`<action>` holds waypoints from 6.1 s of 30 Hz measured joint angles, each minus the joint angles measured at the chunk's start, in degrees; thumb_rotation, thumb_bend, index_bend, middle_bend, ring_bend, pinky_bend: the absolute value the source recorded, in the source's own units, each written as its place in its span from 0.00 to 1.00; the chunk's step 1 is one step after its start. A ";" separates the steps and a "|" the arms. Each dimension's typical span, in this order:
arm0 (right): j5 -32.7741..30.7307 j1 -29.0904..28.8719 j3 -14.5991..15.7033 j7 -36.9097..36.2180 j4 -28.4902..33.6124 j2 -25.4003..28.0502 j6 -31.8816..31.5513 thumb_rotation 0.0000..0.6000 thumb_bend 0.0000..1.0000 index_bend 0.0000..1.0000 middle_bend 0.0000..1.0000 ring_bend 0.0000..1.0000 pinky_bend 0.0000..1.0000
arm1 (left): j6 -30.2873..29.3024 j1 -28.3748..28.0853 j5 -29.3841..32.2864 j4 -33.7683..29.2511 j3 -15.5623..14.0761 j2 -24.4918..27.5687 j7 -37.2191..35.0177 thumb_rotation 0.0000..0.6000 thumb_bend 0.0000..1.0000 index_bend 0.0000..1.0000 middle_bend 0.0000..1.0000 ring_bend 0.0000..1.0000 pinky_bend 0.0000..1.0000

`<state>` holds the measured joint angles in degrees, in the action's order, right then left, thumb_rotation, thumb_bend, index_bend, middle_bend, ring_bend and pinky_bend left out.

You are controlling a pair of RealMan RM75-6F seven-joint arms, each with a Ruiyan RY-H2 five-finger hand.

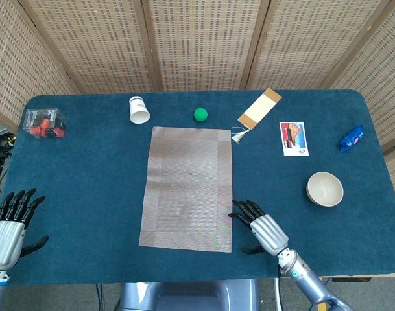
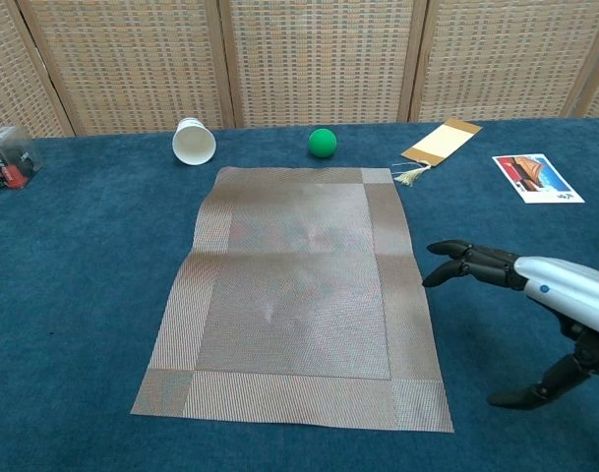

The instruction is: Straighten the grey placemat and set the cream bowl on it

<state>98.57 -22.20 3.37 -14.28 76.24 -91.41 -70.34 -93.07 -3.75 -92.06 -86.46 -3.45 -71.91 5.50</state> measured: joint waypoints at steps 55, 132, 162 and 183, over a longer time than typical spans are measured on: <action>-8.22 0.09 -1.73 -1.83 -6.20 -11.34 3.00 1.00 0.44 0.37 0.03 0.00 0.00 | 1.41 1.68 0.09 2.11 2.25 -0.16 -2.55 1.00 0.04 0.13 0.00 0.00 0.00; -21.86 2.62 -11.71 -4.54 -3.46 6.51 4.54 1.00 0.58 0.75 0.25 0.02 0.03 | 3.25 1.40 0.59 2.33 3.09 -1.51 -0.75 1.00 0.03 0.15 0.00 0.00 0.00; -32.69 -2.76 -19.96 2.58 -10.58 11.59 12.14 1.00 0.29 0.15 0.00 0.00 0.00 | 4.36 1.05 1.11 1.93 3.05 -1.50 -0.77 1.00 0.03 0.15 0.00 0.00 0.00; -21.56 11.97 -12.94 -0.51 3.95 22.30 -9.35 1.00 0.21 0.05 0.00 0.00 0.00 | 10.10 -5.02 2.67 -2.65 7.23 1.48 -1.02 1.00 0.03 0.14 0.00 0.00 0.00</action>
<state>77.01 -10.23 -9.57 -14.79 80.19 -69.11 -79.69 -82.97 -8.77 -89.39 -89.11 3.78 -70.43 4.48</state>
